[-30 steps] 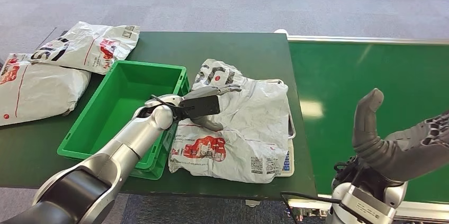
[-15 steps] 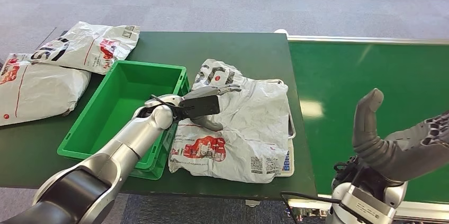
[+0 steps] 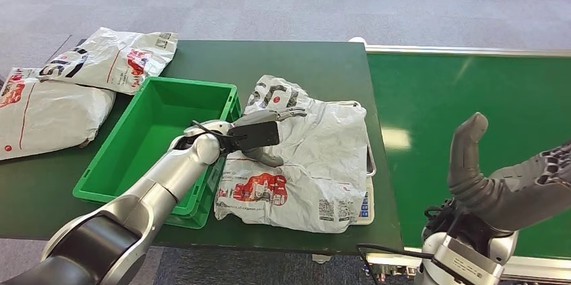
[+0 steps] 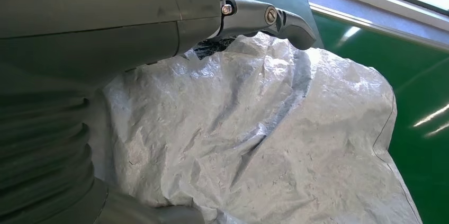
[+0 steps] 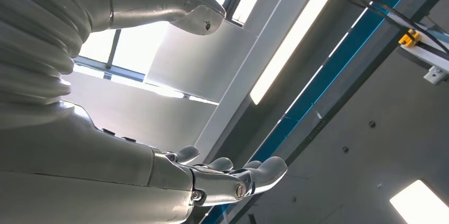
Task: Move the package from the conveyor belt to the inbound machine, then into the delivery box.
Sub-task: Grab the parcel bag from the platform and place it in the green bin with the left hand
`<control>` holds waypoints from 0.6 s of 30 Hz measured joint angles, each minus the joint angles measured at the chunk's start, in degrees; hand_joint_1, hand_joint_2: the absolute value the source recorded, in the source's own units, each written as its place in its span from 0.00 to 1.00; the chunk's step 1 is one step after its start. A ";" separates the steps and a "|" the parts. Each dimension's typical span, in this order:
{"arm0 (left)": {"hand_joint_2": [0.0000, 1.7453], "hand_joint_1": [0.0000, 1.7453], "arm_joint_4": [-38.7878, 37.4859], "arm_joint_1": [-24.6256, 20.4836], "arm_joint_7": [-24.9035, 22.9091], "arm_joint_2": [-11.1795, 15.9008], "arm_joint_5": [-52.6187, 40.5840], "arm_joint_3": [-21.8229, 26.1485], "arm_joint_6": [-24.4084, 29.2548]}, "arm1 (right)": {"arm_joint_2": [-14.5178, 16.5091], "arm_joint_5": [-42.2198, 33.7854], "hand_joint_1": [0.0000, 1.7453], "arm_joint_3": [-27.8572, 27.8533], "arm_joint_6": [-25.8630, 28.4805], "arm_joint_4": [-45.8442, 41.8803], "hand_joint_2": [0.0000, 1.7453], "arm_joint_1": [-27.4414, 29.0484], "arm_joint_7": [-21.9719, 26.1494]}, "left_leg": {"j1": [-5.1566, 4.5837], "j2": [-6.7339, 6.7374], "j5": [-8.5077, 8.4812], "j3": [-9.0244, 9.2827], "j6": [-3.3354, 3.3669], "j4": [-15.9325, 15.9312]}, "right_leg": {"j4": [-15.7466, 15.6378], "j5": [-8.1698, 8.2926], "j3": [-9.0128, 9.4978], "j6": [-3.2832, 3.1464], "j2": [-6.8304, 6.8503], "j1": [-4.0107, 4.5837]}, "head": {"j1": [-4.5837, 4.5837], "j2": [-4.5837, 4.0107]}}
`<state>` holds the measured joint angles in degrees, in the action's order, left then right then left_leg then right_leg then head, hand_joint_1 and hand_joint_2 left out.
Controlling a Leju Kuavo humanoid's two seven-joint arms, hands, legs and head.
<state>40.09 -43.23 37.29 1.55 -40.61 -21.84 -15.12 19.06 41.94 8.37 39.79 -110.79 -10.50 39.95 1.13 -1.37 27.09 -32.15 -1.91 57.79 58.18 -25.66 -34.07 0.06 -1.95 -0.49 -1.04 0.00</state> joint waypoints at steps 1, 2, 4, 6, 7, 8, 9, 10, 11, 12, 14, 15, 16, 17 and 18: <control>1.00 0.00 -0.01 0.00 0.00 0.00 0.00 0.00 0.00 | 0.00 0.00 0.00 0.00 0.01 0.00 1.00 0.00 0.00 | 0.00 0.00 0.00 0.00 0.00 0.00 | 0.00 0.00 0.00 0.00 0.00 0.00 | 0.00 0.00; 1.00 0.00 -0.01 0.00 0.00 0.00 0.00 0.00 0.00 | 0.00 0.00 0.00 0.00 0.01 0.00 1.00 0.00 0.00 | 0.00 0.00 0.00 0.00 0.00 0.00 | 0.00 0.00 0.00 0.00 0.00 0.00 | 0.00 0.00; 1.00 0.00 -0.01 0.00 0.00 0.00 0.00 0.00 0.00 | 0.00 0.00 0.00 0.00 0.00 0.00 1.00 0.00 0.00 | 0.00 0.00 0.00 0.00 0.00 0.00 | 0.00 0.00 0.00 0.00 0.00 0.00 | 0.00 0.00; 1.00 0.00 -0.01 0.00 0.00 0.00 0.00 0.00 0.00 | 0.00 0.00 0.00 0.00 -0.01 0.00 1.00 0.00 0.00 | 0.00 0.00 0.00 0.00 0.00 0.00 | 0.00 0.00 0.00 0.00 0.00 0.00 | 0.00 0.00; 1.00 0.00 -0.01 0.00 0.00 0.00 0.00 0.00 0.00 | 0.00 0.00 0.00 0.00 -0.01 0.00 1.00 0.00 0.00 | 0.00 0.00 0.00 0.00 0.00 0.00 | 0.00 0.00 0.00 0.00 0.00 0.00 | -0.01 0.00; 1.00 0.00 -0.01 0.00 0.00 0.00 0.00 0.00 0.00 | 0.00 0.00 0.00 0.00 0.00 0.00 1.00 0.00 0.00 | 0.00 0.00 0.00 0.00 0.00 0.00 | 0.00 0.00 0.00 0.00 0.00 0.00 | 0.00 0.00; 1.00 0.00 -0.01 0.00 0.00 0.00 0.00 0.00 0.00 | 0.00 0.00 0.00 0.00 0.00 0.00 1.00 0.00 0.00 | 0.00 0.00 0.00 0.00 0.00 0.00 | 0.00 0.00 0.00 0.00 0.00 0.00 | 0.00 0.00; 1.00 0.00 -0.01 0.00 0.00 0.00 0.00 0.00 0.00 | 0.00 0.00 0.00 0.00 0.00 0.00 1.00 0.00 0.00 | 0.00 0.00 0.00 0.00 0.00 0.00 | 0.00 0.00 0.00 0.00 0.00 0.00 | 0.00 0.00; 1.00 0.00 -0.01 0.00 0.00 0.00 0.00 0.00 0.00 | 0.00 0.00 0.00 0.00 0.00 0.00 1.00 0.00 0.00 | 0.00 0.00 0.00 0.00 0.00 0.00 | 0.00 0.00 0.00 0.00 0.00 0.00 | 0.00 0.00; 1.00 0.00 -0.01 0.00 0.00 0.00 0.00 0.00 0.00 | 0.00 0.00 0.00 0.00 0.01 0.00 1.00 0.00 0.00 | 0.00 0.00 0.00 0.00 0.00 0.00 | 0.00 0.00 0.00 0.00 0.00 0.00 | 0.00 0.00; 1.00 0.00 -0.01 0.00 0.00 0.00 0.00 0.00 0.00 | 0.00 0.00 0.00 0.00 0.01 0.00 1.00 0.00 0.00 | 0.00 0.00 0.00 0.00 0.00 0.00 | 0.00 0.00 0.00 0.00 0.00 0.00 | -0.01 0.00; 1.00 0.00 -0.01 0.00 0.00 0.00 0.00 0.00 0.00 | 0.00 0.00 0.00 0.00 0.00 0.00 1.00 0.00 0.00 | 0.00 0.00 0.00 0.00 0.00 0.00 | 0.00 0.00 0.00 0.00 0.00 0.00 | -0.01 0.00; 1.00 0.00 -0.01 0.00 0.00 0.00 0.00 0.00 0.00 | 0.00 0.00 0.00 0.00 0.00 0.00 1.00 0.00 0.00 | 0.00 0.00 0.00 0.00 0.00 0.00 | 0.00 0.00 0.00 0.00 0.00 0.00 | -0.01 0.00; 1.00 0.00 -0.01 0.00 0.00 0.00 0.00 0.00 0.00 | 0.00 0.00 0.00 0.00 0.01 0.00 1.00 0.00 0.00 | 0.00 0.00 0.00 0.00 0.00 0.00 | 0.00 0.00 0.00 0.00 0.00 0.00 | -0.01 0.00; 1.00 0.00 -0.01 0.00 0.00 0.00 0.00 0.00 0.00 | 0.00 0.00 0.00 0.00 0.01 0.00 1.00 0.00 0.00 | 0.00 0.00 0.00 0.00 0.00 0.00 | 0.00 0.00 0.00 0.00 0.00 0.00 | -0.01 0.00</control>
<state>40.09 -43.23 37.29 1.55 -40.61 -21.84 -15.12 19.06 41.94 8.37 39.80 -110.79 -10.50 39.95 1.13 -1.37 27.09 -32.15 -1.91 57.79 58.18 -25.66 -34.06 0.06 -1.95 -0.49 -1.05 0.00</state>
